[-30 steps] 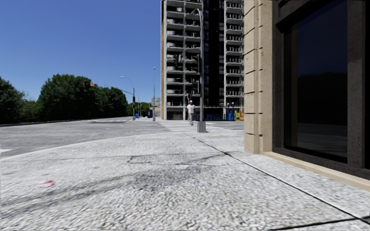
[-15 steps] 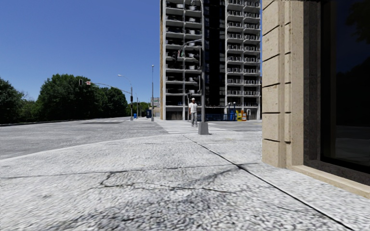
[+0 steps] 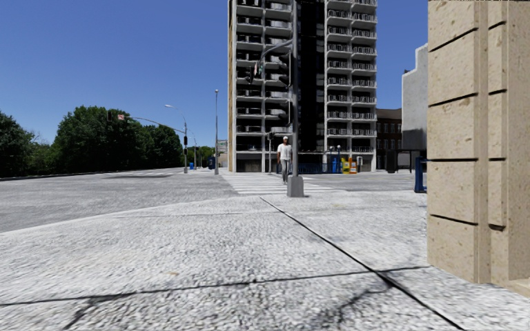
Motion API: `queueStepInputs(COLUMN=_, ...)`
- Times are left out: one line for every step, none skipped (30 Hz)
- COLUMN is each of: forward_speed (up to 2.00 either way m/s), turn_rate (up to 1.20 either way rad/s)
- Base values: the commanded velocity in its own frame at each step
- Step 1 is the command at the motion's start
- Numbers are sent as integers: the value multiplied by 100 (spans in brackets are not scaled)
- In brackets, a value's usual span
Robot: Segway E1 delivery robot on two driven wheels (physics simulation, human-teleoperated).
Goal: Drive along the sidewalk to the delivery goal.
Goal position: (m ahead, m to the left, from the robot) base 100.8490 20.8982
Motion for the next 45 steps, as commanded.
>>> queueStepInputs(forward_speed=200, turn_rate=0)
queueStepInputs(forward_speed=200, turn_rate=0)
queueStepInputs(forward_speed=200, turn_rate=0)
queueStepInputs(forward_speed=200, turn_rate=0)
queueStepInputs(forward_speed=200, turn_rate=0)
queueStepInputs(forward_speed=200, turn_rate=0)
queueStepInputs(forward_speed=200, turn_rate=0)
queueStepInputs(forward_speed=200, turn_rate=0)
queueStepInputs(forward_speed=200, turn_rate=0)
queueStepInputs(forward_speed=200, turn_rate=0)
queueStepInputs(forward_speed=200, turn_rate=0)
queueStepInputs(forward_speed=200, turn_rate=0)
queueStepInputs(forward_speed=200, turn_rate=0)
queueStepInputs(forward_speed=200, turn_rate=0)
queueStepInputs(forward_speed=200, turn_rate=0)
queueStepInputs(forward_speed=200, turn_rate=0)
queueStepInputs(forward_speed=200, turn_rate=0)
queueStepInputs(forward_speed=200, turn_rate=0)
queueStepInputs(forward_speed=200, turn_rate=0)
queueStepInputs(forward_speed=200, turn_rate=0)
queueStepInputs(forward_speed=200, turn_rate=0)
queueStepInputs(forward_speed=200, turn_rate=0)
queueStepInputs(forward_speed=200, turn_rate=0)
queueStepInputs(forward_speed=200, turn_rate=0)
queueStepInputs(forward_speed=200, turn_rate=0)
queueStepInputs(forward_speed=200, turn_rate=0)
queueStepInputs(forward_speed=200, turn_rate=0)
queueStepInputs(forward_speed=200, turn_rate=0)
queueStepInputs(forward_speed=200, turn_rate=0)
queueStepInputs(forward_speed=200, turn_rate=0)
queueStepInputs(forward_speed=200, turn_rate=0)
queueStepInputs(forward_speed=200, turn_rate=0)
queueStepInputs(forward_speed=200, turn_rate=0)
queueStepInputs(forward_speed=200, turn_rate=0)
queueStepInputs(forward_speed=200, turn_rate=0)
queueStepInputs(forward_speed=200, turn_rate=0)
queueStepInputs(forward_speed=200, turn_rate=0)
queueStepInputs(forward_speed=200, turn_rate=0)
queueStepInputs(forward_speed=200, turn_rate=0)
queueStepInputs(forward_speed=200, turn_rate=0)
queueStepInputs(forward_speed=200, turn_rate=0)
queueStepInputs(forward_speed=200, turn_rate=0)
queueStepInputs(forward_speed=200, turn_rate=0)
queueStepInputs(forward_speed=200, turn_rate=0)
queueStepInputs(forward_speed=200, turn_rate=0)
